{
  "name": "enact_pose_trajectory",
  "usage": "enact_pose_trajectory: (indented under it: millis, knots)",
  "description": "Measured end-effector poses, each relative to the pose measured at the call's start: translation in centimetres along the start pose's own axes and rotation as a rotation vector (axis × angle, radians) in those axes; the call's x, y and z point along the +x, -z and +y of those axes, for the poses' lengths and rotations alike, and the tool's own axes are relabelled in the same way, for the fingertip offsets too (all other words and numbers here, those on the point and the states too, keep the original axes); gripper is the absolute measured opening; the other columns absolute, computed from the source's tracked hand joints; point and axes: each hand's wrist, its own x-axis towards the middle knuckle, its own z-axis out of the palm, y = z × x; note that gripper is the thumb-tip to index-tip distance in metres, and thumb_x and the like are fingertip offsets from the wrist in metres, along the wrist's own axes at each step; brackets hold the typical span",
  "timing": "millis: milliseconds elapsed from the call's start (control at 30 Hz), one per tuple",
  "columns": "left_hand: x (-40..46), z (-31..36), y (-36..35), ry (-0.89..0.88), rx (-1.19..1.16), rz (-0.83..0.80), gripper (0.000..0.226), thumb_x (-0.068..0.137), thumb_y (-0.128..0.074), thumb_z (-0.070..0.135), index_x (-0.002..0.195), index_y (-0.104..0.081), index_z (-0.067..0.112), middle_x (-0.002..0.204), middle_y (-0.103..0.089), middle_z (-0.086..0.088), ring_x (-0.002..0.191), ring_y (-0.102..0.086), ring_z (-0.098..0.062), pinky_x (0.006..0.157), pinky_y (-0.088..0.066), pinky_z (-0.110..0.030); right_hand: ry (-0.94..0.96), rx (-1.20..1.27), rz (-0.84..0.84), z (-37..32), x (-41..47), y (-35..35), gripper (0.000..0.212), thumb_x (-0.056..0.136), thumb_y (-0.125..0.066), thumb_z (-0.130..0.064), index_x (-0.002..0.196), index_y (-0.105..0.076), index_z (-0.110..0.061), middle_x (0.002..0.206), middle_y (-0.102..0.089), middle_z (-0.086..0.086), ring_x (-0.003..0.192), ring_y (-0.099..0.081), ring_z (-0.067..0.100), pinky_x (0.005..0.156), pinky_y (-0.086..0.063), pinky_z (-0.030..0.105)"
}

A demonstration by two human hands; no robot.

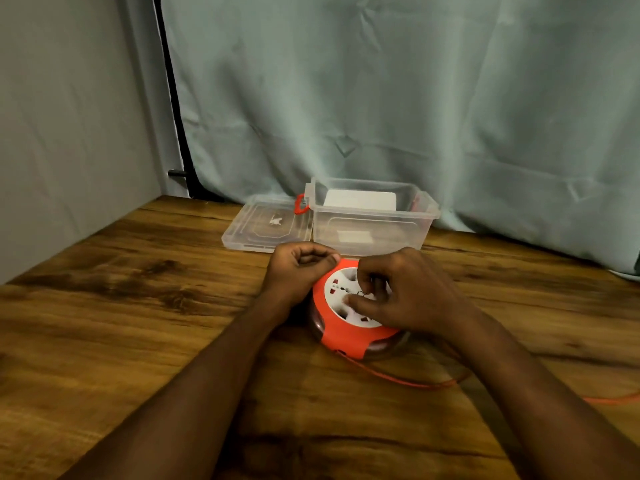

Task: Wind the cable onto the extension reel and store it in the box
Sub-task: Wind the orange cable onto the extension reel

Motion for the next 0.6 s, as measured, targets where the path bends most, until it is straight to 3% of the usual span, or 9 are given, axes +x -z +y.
enact_pose_trajectory:
  millis: [33, 67, 133, 200, 267, 367, 433, 600]
  knots:
    - [0.0, 0.1, 0.1, 0.014, 0.001, -0.01, 0.006, 0.084, -0.077, 0.007, 0.091, -0.078, 0.008, 0.087, -0.079, -0.012, 0.079, -0.076, -0.024, 0.073, -0.063, -0.034, 0.004, 0.019, 0.003, -0.1, -0.1, 0.7, 0.02, 0.075, -0.077, -0.044, 0.078, -0.064, -0.03, 0.069, -0.064, -0.022, 0.061, -0.056, -0.001, 0.055, -0.04, 0.025]
    - [0.0, 0.2, 0.2, 0.028, 0.012, -0.022, 0.006, 0.084, -0.077, 0.007, 0.089, -0.077, 0.01, 0.086, -0.079, -0.009, 0.077, -0.076, -0.021, 0.071, -0.062, -0.032, -0.014, 0.043, -0.011, 0.1, -0.1, 1.4, 0.019, 0.074, -0.08, -0.032, 0.087, -0.066, -0.032, 0.072, -0.062, -0.03, 0.063, -0.056, -0.002, 0.056, -0.038, 0.022]
    - [0.2, 0.6, 0.4, 0.05, 0.041, -0.059, 0.006, 0.085, -0.077, 0.008, 0.09, -0.077, 0.01, 0.083, -0.079, -0.006, 0.074, -0.076, -0.017, 0.066, -0.06, -0.027, -0.073, 0.069, -0.092, 0.4, -0.2, 2.2, 0.038, 0.073, -0.083, -0.018, 0.102, -0.066, -0.038, 0.082, -0.057, -0.047, 0.07, -0.058, -0.006, 0.055, -0.039, 0.018]
    - [0.3, 0.9, 0.7, 0.061, 0.05, -0.107, 0.009, 0.085, -0.076, 0.008, 0.094, -0.076, 0.007, 0.085, -0.079, -0.007, 0.074, -0.076, -0.017, 0.065, -0.061, -0.026, -0.098, 0.068, -0.179, 0.5, -0.4, 2.2, 0.052, 0.075, -0.084, -0.021, 0.116, -0.062, -0.045, 0.1, -0.062, -0.042, 0.078, -0.061, -0.006, 0.059, -0.047, 0.018]
    - [0.5, 1.0, 0.8, 0.061, 0.047, -0.132, 0.013, 0.085, -0.076, 0.007, 0.097, -0.076, 0.004, 0.087, -0.079, -0.009, 0.075, -0.076, -0.018, 0.065, -0.061, -0.027, -0.121, 0.099, -0.231, 0.7, -0.7, 1.9, 0.057, 0.079, -0.083, -0.024, 0.124, -0.059, -0.05, 0.115, -0.064, -0.029, 0.083, -0.057, -0.009, 0.063, -0.043, 0.01]
    - [0.4, 0.8, 0.6, 0.039, 0.053, -0.146, 0.014, 0.084, -0.076, 0.008, 0.098, -0.075, 0.004, 0.088, -0.079, -0.009, 0.076, -0.076, -0.019, 0.065, -0.061, -0.026, -0.126, 0.126, -0.246, 0.8, -1.0, 2.1, 0.057, 0.079, -0.083, -0.025, 0.124, -0.058, -0.051, 0.126, -0.063, -0.032, 0.101, -0.058, -0.012, 0.072, -0.04, 0.008]
    - [0.4, 0.5, 0.6, 0.033, 0.049, -0.151, 0.015, 0.084, -0.077, 0.009, 0.098, -0.076, 0.004, 0.089, -0.079, -0.01, 0.079, -0.076, -0.022, 0.067, -0.061, -0.028, -0.134, 0.134, -0.245, 0.5, -1.1, 2.4, 0.059, 0.078, -0.085, -0.025, 0.121, -0.056, -0.051, 0.125, -0.063, -0.036, 0.106, -0.059, -0.01, 0.075, -0.046, 0.013]
    - [0.3, 0.6, 0.6, 0.047, 0.036, -0.178, 0.019, 0.084, -0.077, 0.01, 0.101, -0.075, 0.003, 0.091, -0.079, -0.012, 0.082, -0.076, -0.027, 0.069, -0.062, -0.033, -0.166, 0.261, -0.272, -0.3, -1.1, 2.7, 0.07, 0.073, -0.089, -0.019, 0.118, -0.045, -0.049, 0.12, -0.068, -0.034, 0.089, -0.066, -0.005, 0.07, -0.06, 0.029]
